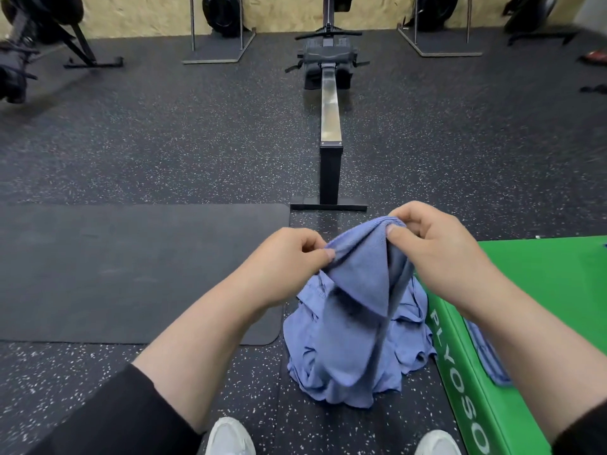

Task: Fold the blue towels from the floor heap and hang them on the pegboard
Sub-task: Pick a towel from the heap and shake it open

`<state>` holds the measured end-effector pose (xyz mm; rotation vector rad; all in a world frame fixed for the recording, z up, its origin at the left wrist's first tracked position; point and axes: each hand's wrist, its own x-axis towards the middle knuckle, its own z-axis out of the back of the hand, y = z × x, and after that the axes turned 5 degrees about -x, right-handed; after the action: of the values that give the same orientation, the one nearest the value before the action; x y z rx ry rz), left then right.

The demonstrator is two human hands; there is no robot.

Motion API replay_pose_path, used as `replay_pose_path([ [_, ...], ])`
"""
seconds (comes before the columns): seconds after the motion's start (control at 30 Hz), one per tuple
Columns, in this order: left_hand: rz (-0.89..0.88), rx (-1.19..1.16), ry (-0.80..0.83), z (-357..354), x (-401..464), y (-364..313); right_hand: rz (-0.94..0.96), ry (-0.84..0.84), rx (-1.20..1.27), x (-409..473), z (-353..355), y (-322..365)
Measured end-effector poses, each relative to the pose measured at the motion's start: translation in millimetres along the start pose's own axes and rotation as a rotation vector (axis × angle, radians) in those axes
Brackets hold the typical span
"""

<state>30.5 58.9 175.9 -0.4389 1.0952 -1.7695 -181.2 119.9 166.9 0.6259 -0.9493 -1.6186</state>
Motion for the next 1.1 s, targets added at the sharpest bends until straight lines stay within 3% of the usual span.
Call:
replay_pose_path([
  [0.07,-0.021,0.008,-0.121,0,3,1,-0.009,-0.013,0.023,0,2,0],
  [0.17,-0.071,-0.187,-0.307,4,11,4,-0.021,0.02,-0.004,-2,3,0],
  [0.4,-0.105,-0.424,-0.566,12,14,2,-0.054,0.285,-0.154,-11,7,9],
  [0.63,-0.142,-0.467,-0.786,26,15,5,-0.022,0.269,-0.173,-8,5,3],
  [0.73,-0.179,-0.408,-0.805,28,13,4,0.0,0.197,-0.187,-7,3,2],
  [0.87,-0.21,-0.353,-0.773,24,9,-2,0.016,-0.021,-0.115,-4,2,-1],
  [0.97,-0.23,-0.326,-0.71,18,7,-6,0.048,-0.095,-0.013,-5,3,2],
  [1.1,-0.253,-0.272,-0.585,2,2,-13,0.1,-0.138,-0.103,-6,2,7],
])
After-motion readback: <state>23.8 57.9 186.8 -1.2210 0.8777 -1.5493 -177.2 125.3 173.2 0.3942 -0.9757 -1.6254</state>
